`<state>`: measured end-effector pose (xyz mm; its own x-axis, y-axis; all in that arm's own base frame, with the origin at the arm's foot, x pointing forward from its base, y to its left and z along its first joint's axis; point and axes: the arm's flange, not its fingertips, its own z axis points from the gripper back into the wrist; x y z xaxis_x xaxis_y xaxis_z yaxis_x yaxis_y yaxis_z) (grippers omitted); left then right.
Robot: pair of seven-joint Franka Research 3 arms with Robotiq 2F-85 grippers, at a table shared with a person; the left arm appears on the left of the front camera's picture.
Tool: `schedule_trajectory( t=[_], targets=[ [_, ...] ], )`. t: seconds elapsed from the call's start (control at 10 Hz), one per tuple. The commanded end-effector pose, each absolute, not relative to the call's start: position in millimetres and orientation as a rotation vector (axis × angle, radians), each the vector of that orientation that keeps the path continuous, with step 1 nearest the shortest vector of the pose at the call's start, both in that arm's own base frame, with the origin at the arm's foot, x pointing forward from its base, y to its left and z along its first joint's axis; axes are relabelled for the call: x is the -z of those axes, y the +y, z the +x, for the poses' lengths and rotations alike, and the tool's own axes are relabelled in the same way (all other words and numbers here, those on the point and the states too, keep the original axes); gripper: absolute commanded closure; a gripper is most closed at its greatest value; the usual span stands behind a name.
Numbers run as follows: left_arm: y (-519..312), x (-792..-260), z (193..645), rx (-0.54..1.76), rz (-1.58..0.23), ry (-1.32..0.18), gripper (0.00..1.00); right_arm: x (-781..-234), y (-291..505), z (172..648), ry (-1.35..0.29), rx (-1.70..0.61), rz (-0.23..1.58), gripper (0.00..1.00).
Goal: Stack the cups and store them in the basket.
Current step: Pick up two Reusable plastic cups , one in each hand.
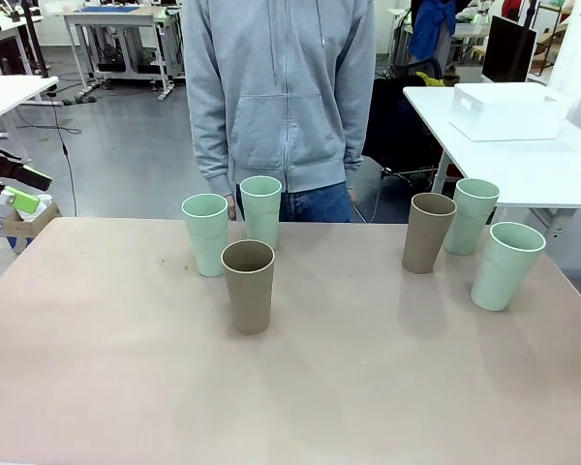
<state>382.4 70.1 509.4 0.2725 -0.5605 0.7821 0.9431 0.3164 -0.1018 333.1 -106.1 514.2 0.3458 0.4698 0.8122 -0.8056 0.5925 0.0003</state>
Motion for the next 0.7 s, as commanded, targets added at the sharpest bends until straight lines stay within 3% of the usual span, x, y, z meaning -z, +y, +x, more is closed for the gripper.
schedule_trajectory(
  t=[0.0, 0.6],
  targets=[
    [71.0, -510.1, 385.3, 1.125, -0.652, -0.739, 0.0, -515.3, -107.4, 335.6, -0.9, -0.886, 0.446, 0.0],
    [71.0, -510.1, 385.3, 1.125, -0.652, -0.739, 0.0, -515.3, -107.4, 335.6, -0.9, -0.886, 0.446, 0.0]
  ],
)
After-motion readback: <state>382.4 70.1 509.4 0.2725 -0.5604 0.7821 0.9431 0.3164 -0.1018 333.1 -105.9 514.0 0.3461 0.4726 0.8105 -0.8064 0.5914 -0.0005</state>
